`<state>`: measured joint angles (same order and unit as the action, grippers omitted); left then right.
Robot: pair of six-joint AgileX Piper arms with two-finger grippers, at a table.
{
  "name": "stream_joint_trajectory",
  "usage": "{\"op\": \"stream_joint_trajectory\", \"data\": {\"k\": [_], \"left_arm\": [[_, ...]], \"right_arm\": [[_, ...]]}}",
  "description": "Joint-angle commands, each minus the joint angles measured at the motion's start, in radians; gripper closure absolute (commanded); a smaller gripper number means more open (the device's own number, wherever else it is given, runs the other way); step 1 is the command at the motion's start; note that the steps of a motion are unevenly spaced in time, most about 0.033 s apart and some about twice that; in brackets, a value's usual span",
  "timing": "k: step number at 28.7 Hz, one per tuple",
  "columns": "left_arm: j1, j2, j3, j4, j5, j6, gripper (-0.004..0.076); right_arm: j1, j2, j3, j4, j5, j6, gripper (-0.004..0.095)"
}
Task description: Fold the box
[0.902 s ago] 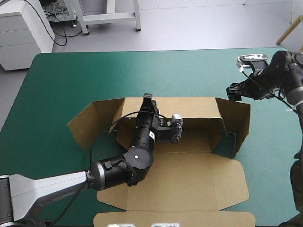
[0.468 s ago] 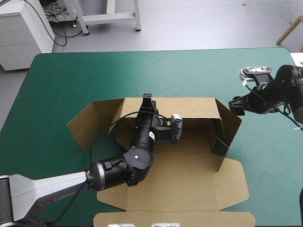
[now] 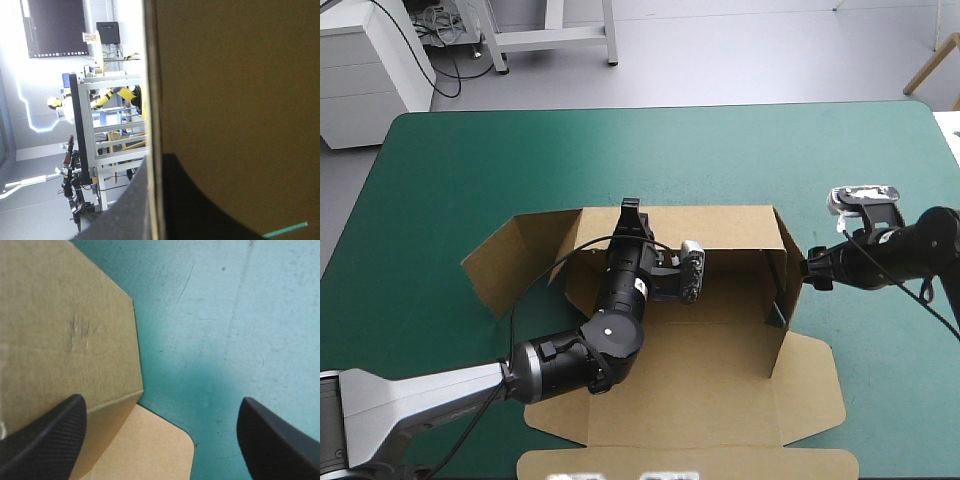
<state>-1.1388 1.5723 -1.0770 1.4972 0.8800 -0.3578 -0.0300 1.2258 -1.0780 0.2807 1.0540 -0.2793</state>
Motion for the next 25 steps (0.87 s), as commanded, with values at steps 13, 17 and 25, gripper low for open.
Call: {"op": "stream_joint_trajectory", "data": {"k": [13,17,25], "left_arm": [[-0.008,-0.040,-0.021,-0.011,0.035,0.028,0.0734],[-0.008,-0.040,-0.021,-0.008,0.035,0.026,0.0734],[-0.012,-0.040,0.047,0.135,0.025,-0.018,0.0734]], "right_arm": [[-0.005,-0.186,0.231,0.311,-0.170,-0.233,0.0152],[-0.005,-0.186,0.255,0.332,-0.198,-0.279,0.0152],[-0.005,-0.200,0.261,0.380,-0.229,-0.333,0.0152]]}}
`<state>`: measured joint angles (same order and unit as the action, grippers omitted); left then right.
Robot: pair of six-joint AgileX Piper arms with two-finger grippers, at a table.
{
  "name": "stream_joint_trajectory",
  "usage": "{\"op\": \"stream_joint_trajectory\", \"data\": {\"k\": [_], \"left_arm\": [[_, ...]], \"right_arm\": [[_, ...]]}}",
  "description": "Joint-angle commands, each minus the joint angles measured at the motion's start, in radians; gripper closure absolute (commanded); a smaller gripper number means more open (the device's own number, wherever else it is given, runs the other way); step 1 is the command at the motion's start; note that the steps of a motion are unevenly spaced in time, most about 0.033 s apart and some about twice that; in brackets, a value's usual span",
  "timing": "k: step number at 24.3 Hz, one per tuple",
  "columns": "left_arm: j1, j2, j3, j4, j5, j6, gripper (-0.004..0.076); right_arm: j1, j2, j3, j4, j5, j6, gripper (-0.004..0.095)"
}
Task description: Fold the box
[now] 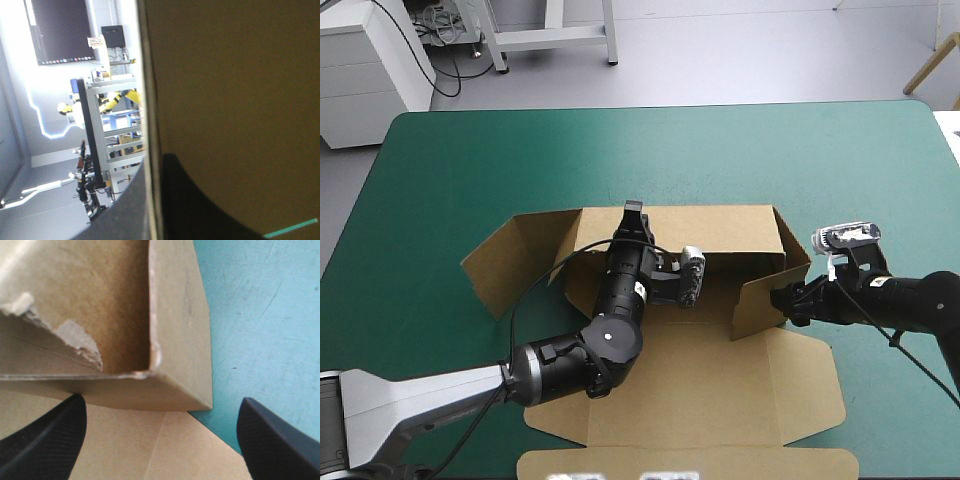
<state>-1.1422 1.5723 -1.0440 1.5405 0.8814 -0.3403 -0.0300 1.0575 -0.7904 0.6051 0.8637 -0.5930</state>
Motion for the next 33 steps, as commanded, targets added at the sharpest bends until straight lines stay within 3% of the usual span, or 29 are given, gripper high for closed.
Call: {"op": "stream_joint_trajectory", "data": {"k": [1,5,8,12,18,20,24,29,33], "left_arm": [[-0.009,-0.040,0.027,0.114,0.028,-0.054,0.0734],[-0.011,-0.040,0.036,0.167,0.028,-0.104,0.0734],[-0.011,-0.040,0.036,0.180,0.018,-0.104,0.0734],[-0.011,-0.040,0.036,0.178,0.013,-0.104,0.0734],[-0.011,-0.040,0.036,0.180,-0.005,-0.104,0.0734],[-0.011,-0.040,0.036,0.182,-0.005,-0.104,0.0734],[-0.011,-0.040,0.036,0.180,-0.005,-0.104,0.0734],[-0.011,-0.040,0.036,0.180,-0.009,-0.104,0.0734],[-0.011,-0.040,0.036,0.180,-0.009,-0.104,0.0734]], "right_arm": [[-0.005,-0.036,-0.021,0.058,-0.047,-0.019,0.0152],[0.006,-0.090,0.061,0.085,-0.117,-0.038,0.0152],[0.087,-0.121,0.112,0.072,-0.213,-0.031,0.0158],[0.246,-0.121,0.121,-0.112,-0.368,0.156,0.0177],[0.439,-0.102,0.121,-0.485,-0.485,0.530,0.0184],[0.473,-0.079,0.121,-0.547,-0.507,0.600,0.0187],[0.507,-0.042,0.121,-0.581,-0.601,0.658,0.0214],[0.511,0.009,0.121,-0.599,-0.611,0.678,0.0261],[0.511,0.026,0.121,-0.598,-0.657,0.675,0.0430]]}}
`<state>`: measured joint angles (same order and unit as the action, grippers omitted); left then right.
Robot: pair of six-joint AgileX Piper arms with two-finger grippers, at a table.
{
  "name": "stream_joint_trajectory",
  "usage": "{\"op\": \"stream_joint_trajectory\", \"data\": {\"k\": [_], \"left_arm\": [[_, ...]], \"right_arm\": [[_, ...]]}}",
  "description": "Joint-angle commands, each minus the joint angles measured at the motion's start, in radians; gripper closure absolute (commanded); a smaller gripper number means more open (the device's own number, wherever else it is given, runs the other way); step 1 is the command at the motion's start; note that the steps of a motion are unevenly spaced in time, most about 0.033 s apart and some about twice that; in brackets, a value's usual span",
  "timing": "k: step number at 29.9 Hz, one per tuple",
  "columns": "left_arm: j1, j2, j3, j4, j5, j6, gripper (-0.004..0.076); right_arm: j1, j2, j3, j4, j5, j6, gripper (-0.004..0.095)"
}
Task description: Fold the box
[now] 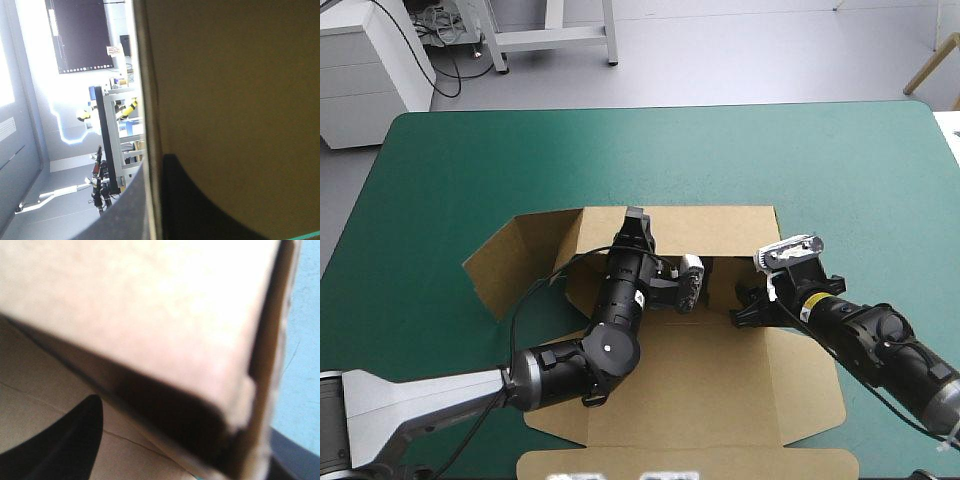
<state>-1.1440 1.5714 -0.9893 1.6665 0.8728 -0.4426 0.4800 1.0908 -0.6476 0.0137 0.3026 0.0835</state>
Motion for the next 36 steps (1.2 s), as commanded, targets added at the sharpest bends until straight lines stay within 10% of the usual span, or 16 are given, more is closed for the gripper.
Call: {"op": "stream_joint_trajectory", "data": {"k": [1,6,12,19,28,36], "left_arm": [[-0.009,-0.039,-0.019,0.054,0.000,-0.002,0.0734],[-0.009,-0.039,-0.019,0.052,-0.002,-0.002,0.0734],[-0.009,-0.039,-0.019,0.021,-0.007,-0.002,0.0659],[-0.014,-0.039,-0.019,-0.011,-0.005,-0.010,0.0288],[-0.095,-0.039,-0.019,0.027,0.071,-0.010,0.0280],[-0.134,-0.039,-0.019,0.099,0.106,-0.021,0.0280]], "right_arm": [[0.001,-0.007,-0.022,-0.007,-0.101,-0.005,0.0493],[0.001,-0.007,-0.022,-0.007,-0.101,-0.063,0.0929],[0.001,-0.007,-0.022,-0.003,-0.101,-0.063,0.0927],[0.001,-0.007,-0.022,-0.003,-0.103,-0.055,0.0927],[0.001,0.041,-0.088,-0.024,-0.112,-0.034,0.0925],[0.001,0.248,-0.303,-0.343,-0.015,0.228,0.0925]]}}
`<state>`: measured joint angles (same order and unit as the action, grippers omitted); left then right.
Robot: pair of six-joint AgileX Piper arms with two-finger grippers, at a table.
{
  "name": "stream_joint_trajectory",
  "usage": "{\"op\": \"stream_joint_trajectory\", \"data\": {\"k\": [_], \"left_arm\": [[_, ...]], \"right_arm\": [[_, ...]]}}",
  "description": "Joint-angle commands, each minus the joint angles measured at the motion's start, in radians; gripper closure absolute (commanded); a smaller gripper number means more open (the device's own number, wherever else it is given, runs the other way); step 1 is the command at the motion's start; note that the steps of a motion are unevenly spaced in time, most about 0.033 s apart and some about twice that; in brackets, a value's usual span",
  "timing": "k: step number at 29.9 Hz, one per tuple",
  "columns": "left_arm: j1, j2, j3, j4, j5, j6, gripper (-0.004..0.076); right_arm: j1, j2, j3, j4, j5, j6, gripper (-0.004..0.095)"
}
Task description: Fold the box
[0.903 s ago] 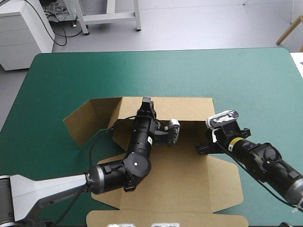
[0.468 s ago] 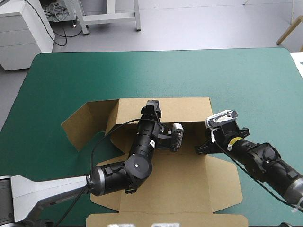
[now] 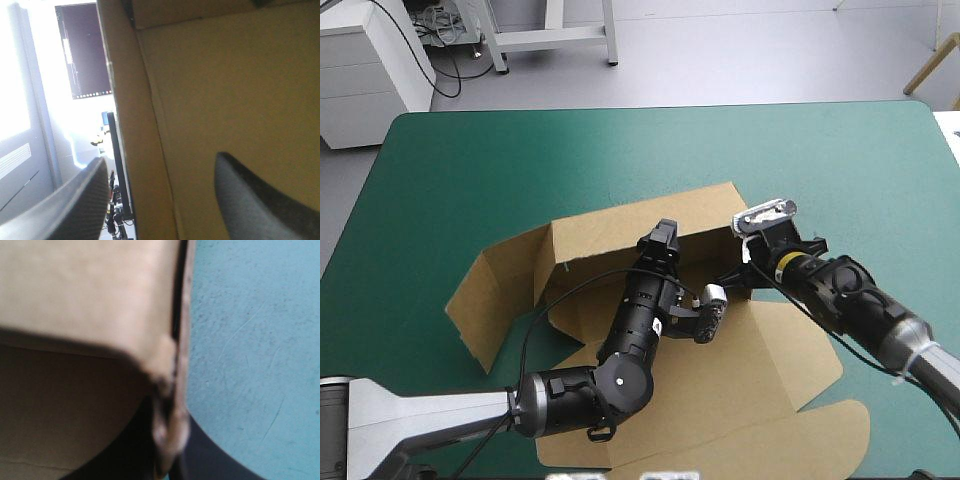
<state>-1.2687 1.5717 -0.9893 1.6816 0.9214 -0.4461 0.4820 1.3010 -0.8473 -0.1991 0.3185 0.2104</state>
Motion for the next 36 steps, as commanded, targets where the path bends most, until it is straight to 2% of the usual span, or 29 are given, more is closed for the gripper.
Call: {"op": "stream_joint_trajectory", "data": {"k": [1,8,12,16,17,19,22,24,27,30,32,33,36], "left_arm": [[-0.011,-0.039,-0.019,0.089,0.059,-0.017,0.0280],[-0.015,-0.039,-0.019,0.091,0.070,-0.017,0.0280],[-0.015,-0.039,-0.019,0.091,0.070,-0.017,0.0281],[-0.015,-0.039,-0.019,0.084,0.070,-0.017,0.0288],[-0.015,-0.039,-0.019,0.084,0.070,-0.017,0.0313],[-0.015,-0.039,-0.019,0.084,0.070,-0.017,0.0426],[-0.015,-0.039,-0.019,0.083,0.070,0.007,0.0725],[-0.015,-0.039,-0.025,0.057,0.053,0.055,0.0705],[0.009,-0.039,-0.081,-0.146,-0.035,0.249,0.0708],[0.080,-0.039,-0.197,-0.550,-0.083,0.537,0.0708],[0.150,-0.039,-0.296,-0.795,-0.067,0.745,0.0708],[0.193,-0.039,-0.351,-0.945,-0.027,0.872,0.0708],[0.345,-0.029,-0.522,-1.209,0.094,1.070,0.0708]], "right_arm": [[-0.001,0.058,-0.126,-0.168,-0.014,0.125,0.0925],[-0.009,0.169,-0.277,-0.392,0.061,0.349,0.0926],[-0.048,0.199,-0.324,-0.395,0.079,0.417,0.0926],[-0.060,0.202,-0.330,-0.392,0.102,0.407,0.0926],[-0.060,0.202,-0.330,-0.392,0.107,0.403,0.0927],[-0.060,0.202,-0.330,-0.373,0.117,0.383,0.0927],[-0.060,0.202,-0.330,-0.362,0.126,0.371,0.0927],[-0.060,0.202,-0.330,-0.348,0.127,0.367,0.0927],[-0.060,0.202,-0.330,-0.343,0.127,0.367,0.0927],[-0.060,0.202,-0.330,-0.339,0.130,0.367,0.0927],[-0.060,0.202,-0.330,-0.339,0.130,0.367,0.0927],[-0.060,0.202,-0.330,-0.339,0.130,0.367,0.0927],[-0.060,0.202,-0.330,-0.339,0.122,0.367,0.0927]]}}
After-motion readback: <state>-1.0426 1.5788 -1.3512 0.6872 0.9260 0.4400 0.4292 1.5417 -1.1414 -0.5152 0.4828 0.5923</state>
